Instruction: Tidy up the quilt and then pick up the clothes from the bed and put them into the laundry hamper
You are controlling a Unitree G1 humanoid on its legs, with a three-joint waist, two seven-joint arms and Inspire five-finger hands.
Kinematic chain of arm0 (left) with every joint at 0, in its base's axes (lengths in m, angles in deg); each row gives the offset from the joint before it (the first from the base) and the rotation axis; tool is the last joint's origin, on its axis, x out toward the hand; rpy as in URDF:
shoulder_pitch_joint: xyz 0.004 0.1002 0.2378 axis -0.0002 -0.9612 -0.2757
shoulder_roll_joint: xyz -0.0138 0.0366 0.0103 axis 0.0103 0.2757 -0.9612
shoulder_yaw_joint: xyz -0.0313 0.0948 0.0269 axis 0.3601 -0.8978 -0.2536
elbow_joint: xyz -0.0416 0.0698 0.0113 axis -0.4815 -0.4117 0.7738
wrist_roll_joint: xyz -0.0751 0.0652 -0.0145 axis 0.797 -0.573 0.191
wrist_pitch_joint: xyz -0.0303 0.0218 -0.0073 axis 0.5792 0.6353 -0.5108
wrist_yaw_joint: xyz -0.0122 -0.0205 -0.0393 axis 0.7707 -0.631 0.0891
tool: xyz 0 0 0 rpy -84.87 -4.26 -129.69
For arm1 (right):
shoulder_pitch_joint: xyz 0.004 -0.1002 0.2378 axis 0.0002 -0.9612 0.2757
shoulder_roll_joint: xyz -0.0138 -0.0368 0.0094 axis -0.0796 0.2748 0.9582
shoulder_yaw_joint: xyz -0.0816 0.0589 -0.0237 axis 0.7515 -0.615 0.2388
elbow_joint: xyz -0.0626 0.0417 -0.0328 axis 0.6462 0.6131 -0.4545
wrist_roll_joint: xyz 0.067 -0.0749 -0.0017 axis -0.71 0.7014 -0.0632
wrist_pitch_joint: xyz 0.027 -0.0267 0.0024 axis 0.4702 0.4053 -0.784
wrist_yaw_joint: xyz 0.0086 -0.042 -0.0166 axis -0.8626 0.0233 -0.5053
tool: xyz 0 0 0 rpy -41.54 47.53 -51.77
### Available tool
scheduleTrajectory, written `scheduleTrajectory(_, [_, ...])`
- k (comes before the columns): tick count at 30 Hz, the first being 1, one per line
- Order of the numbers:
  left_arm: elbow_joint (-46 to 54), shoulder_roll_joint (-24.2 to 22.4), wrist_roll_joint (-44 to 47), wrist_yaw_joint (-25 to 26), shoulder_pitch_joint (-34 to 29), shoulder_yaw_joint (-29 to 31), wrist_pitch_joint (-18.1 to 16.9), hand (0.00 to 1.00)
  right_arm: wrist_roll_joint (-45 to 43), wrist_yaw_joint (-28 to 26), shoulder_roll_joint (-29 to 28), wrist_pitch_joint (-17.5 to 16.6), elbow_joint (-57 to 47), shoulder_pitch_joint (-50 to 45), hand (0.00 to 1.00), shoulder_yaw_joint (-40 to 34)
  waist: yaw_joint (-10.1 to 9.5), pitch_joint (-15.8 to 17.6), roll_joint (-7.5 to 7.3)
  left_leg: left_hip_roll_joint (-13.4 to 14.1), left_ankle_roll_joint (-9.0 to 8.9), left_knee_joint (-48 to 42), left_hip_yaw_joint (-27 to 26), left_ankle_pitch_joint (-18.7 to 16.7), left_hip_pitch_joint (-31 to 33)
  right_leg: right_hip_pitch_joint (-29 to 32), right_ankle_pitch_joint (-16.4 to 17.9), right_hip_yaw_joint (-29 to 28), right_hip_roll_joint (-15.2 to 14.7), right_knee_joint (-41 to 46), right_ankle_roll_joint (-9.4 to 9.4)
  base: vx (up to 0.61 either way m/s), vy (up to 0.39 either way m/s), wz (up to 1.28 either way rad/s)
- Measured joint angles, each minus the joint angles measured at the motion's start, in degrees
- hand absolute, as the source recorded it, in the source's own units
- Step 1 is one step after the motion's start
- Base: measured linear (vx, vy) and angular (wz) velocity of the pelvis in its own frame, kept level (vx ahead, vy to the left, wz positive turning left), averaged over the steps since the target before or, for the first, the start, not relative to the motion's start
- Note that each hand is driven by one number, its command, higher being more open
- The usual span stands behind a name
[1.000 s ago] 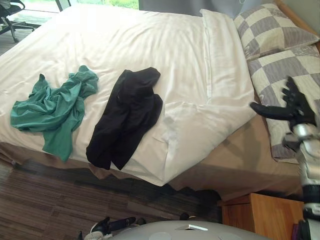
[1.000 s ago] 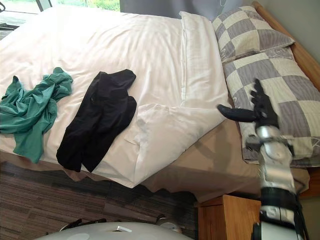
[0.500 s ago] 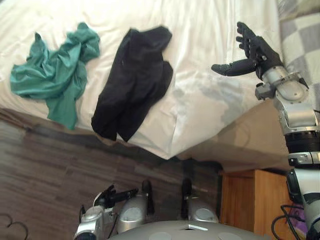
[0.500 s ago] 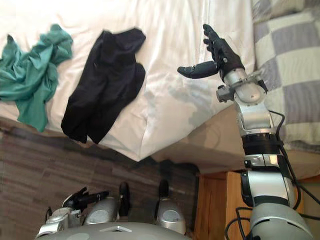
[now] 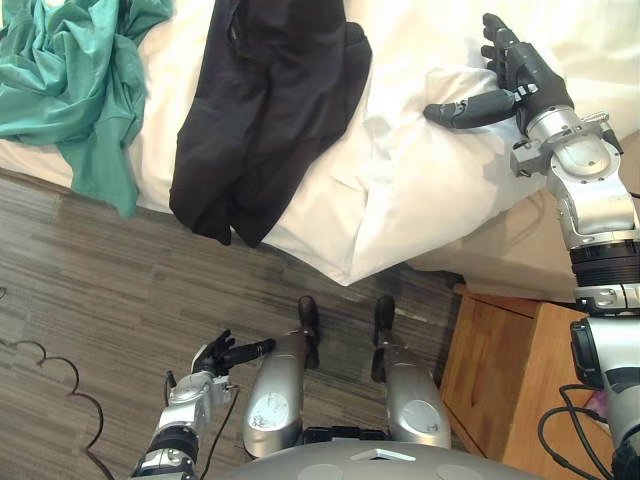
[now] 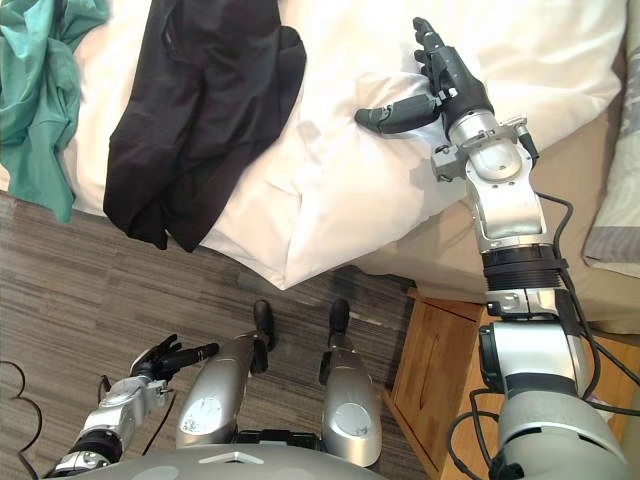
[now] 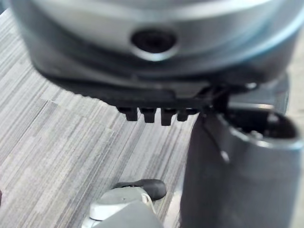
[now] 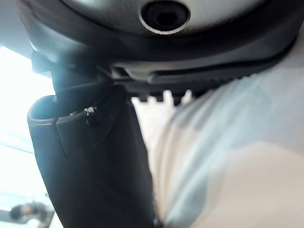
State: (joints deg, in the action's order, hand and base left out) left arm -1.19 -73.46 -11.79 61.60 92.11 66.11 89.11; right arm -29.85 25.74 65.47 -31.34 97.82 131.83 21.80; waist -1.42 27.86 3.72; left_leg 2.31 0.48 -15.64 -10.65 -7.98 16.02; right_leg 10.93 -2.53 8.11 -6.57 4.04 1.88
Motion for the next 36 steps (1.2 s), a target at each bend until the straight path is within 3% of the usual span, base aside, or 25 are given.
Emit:
scheduleTrajectory(8, [-0.2, 0.4, 0.0, 0.1, 0.5, -2.8, -0.3, 1.00, 6.8, -1.5, 0.4, -0.5, 1.5, 1.4, 0.00, 1.5, -0.01, 0.0, 0.19, -0.7, -0.07, 2.3, -0.5, 1.3, -1.3, 0.1, -0.1, -0.2, -0.6, 0.0, 0.08, -0.01, 0.006, -0.02])
scheduleTrajectory(15, [-1.0, 0.2, -0.3, -1.1, 0.6, -3.8, -0.9, 1.00, 6.3, -0.4, 0.1, -2.1, 2.9, -2.1, 0.00, 0.6, -1.35, -0.4, 0.08, -0.5, -0.85, 7.3, -1.8, 2.9, -7.4, -3.2, -0.1, -0.8, -0.2, -0.4, 0.05, 0.00, -0.017, -0.08])
scheduleTrajectory(20, [-1.1, 0.1, -3.4, -1.2, -2.7, -3.4, -0.4, 1.00, 1.5, 0.4, -7.2, -3.2, 0.7, -18.5, 0.00, -3.2, -0.83, -6.1, -2.82, -0.6, -2.34, 12.4, -3.1, 4.0, -12.6, -6.2, -0.1, -0.6, 0.0, -1.3, 0.15, 0.08, -0.006, -0.06])
scheduleTrajectory(25, [-1.1, -1.2, -5.3, -0.7, -7.2, -1.3, 1.4, 1.00, -5.0, 5.1, -16.5, -4.8, -6.7, -37.1, 0.00, -13.9, 2.48, -13.4, -5.87, -0.8, -2.35, 15.2, -5.7, 4.0, -17.0, -8.2, -0.8, -1.2, 0.2, -1.3, 1.12, 0.08, 0.042, -0.17])
scheduleTrajectory(27, [-1.3, -1.6, -6.2, -0.1, -8.3, -1.0, 1.9, 1.00, -8.3, 5.6, -18.6, -5.8, -6.8, -41.1, 0.00, -16.4, 3.54, -15.3, -6.39, -0.9, -2.35, 15.7, -6.6, 4.0, -17.8, -8.4, -1.0, -2.1, 0.3, -1.3, 1.47, 0.03, 0.037, -0.28])
scheduleTrajectory(28, [-1.3, -1.9, -7.4, 0.2, -9.0, -0.8, 2.0, 1.00, -10.6, 5.9, -20.6, -6.4, -6.8, -44.0, 1.00, -18.3, 4.23, -16.1, -6.54, -0.9, -2.42, 16.0, -7.3, 3.9, -18.8, -8.9, -1.0, -2.5, 0.4, -1.3, 1.51, 0.01, 0.025, -0.32])
scheduleTrajectory(30, [-1.4, -2.2, -7.4, 0.6, -9.6, 0.3, 2.1, 1.00, -14.0, 6.1, -23.9, -7.6, -6.7, -47.6, 1.00, -20.6, 5.11, -16.4, -6.56, -0.9, -2.60, 16.1, -8.6, 3.8, -20.6, -10.0, -1.0, -3.2, 0.6, -1.4, 1.54, -0.03, 0.004, -0.36])
scheduleTrajectory(34, [-4.2, -3.6, -7.4, 1.0, -10.1, 1.4, 1.8, 1.00, -28.7, 5.8, -30.0, -12.7, -5.6, -53.6, 1.00, -22.9, 6.65, -19.3, -4.40, -0.7, -2.83, 17.1, -11.6, 3.7, -21.8, -10.0, -0.9, -5.3, 1.2, -2.4, 1.58, -0.07, -0.034, -0.35])
scheduleTrajectory(36, [-5.0, -4.1, -7.4, 0.8, -10.2, 2.6, 1.7, 1.00, -32.9, 5.9, -33.4, -15.0, -3.7, -53.8, 1.00, -24.0, 6.74, -19.5, -4.20, -0.7, -3.13, 17.3, -13.0, 3.4, -22.8, -10.7, -0.4, -6.3, 1.4, -3.1, 1.54, -0.13, -0.058, -0.40])
